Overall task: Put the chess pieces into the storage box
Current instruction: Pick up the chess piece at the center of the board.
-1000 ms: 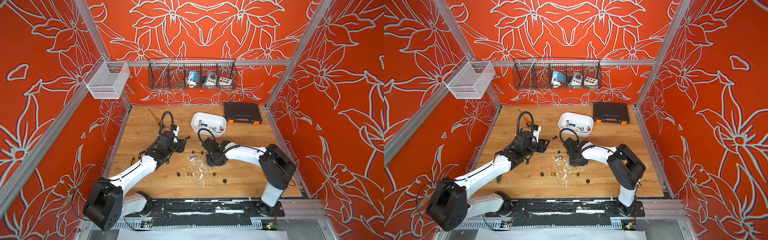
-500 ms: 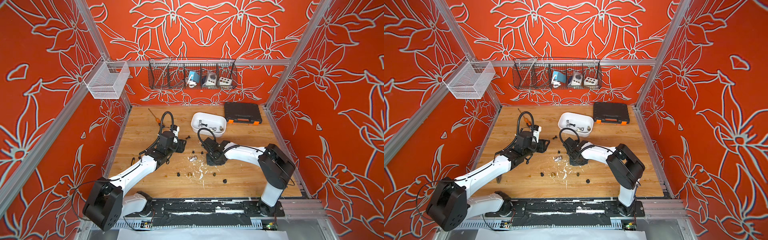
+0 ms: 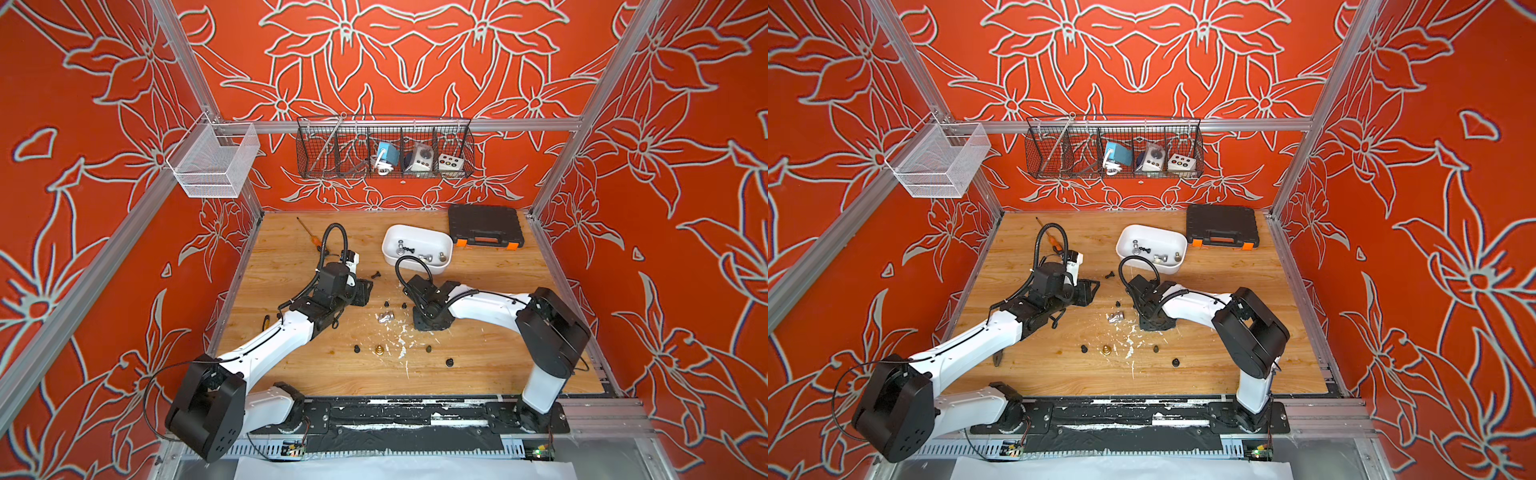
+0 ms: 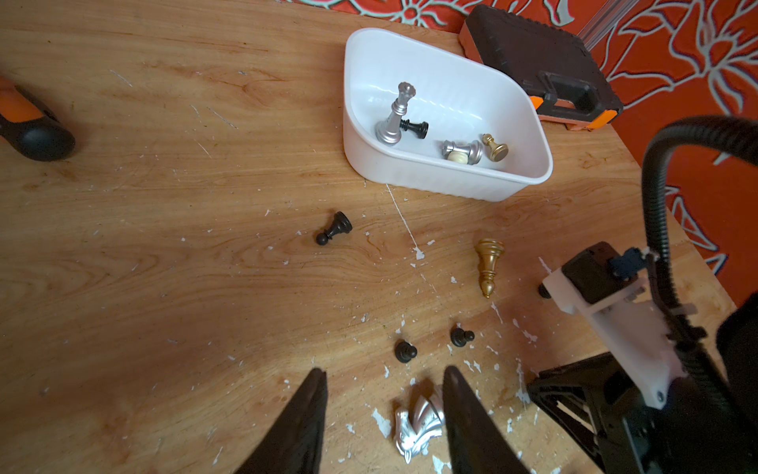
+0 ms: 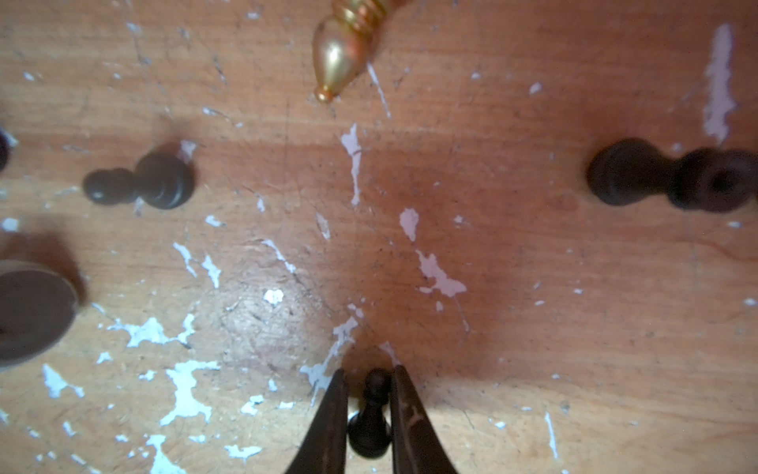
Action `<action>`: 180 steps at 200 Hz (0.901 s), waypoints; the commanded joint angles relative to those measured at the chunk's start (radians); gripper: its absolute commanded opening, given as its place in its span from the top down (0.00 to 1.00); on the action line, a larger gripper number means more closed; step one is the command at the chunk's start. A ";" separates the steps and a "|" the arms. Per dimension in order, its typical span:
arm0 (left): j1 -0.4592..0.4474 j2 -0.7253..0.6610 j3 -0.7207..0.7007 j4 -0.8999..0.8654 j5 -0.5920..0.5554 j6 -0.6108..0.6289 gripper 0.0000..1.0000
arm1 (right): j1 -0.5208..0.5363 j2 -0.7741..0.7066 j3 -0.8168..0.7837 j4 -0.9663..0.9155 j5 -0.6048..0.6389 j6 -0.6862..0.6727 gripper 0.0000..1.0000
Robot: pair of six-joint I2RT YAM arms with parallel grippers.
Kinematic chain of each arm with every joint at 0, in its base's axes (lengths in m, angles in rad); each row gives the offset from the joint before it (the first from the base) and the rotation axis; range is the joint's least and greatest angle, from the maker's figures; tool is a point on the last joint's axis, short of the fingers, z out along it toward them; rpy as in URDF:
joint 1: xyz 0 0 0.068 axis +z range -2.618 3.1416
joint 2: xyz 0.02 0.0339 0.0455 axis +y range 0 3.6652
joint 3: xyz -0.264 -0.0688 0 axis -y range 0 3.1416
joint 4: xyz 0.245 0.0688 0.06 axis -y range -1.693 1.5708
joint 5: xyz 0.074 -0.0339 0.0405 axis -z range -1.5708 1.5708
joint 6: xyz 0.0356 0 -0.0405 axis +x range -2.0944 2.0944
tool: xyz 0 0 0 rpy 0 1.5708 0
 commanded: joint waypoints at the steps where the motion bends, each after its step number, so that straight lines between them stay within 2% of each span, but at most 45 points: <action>1: 0.005 -0.001 0.005 -0.010 0.010 0.010 0.53 | 0.006 0.022 0.004 -0.037 -0.004 0.014 0.77; 40: 0.005 0.003 0.005 -0.004 0.010 0.012 0.53 | 0.010 0.019 0.001 -0.059 0.001 0.008 0.75; 140: 0.005 0.012 0.002 -0.005 0.014 0.017 0.53 | 0.014 0.017 -0.003 -0.068 -0.004 0.015 0.84; 180: 0.005 0.009 0.004 -0.004 0.011 0.018 0.54 | 0.013 -0.011 0.006 -0.069 -0.001 0.004 0.85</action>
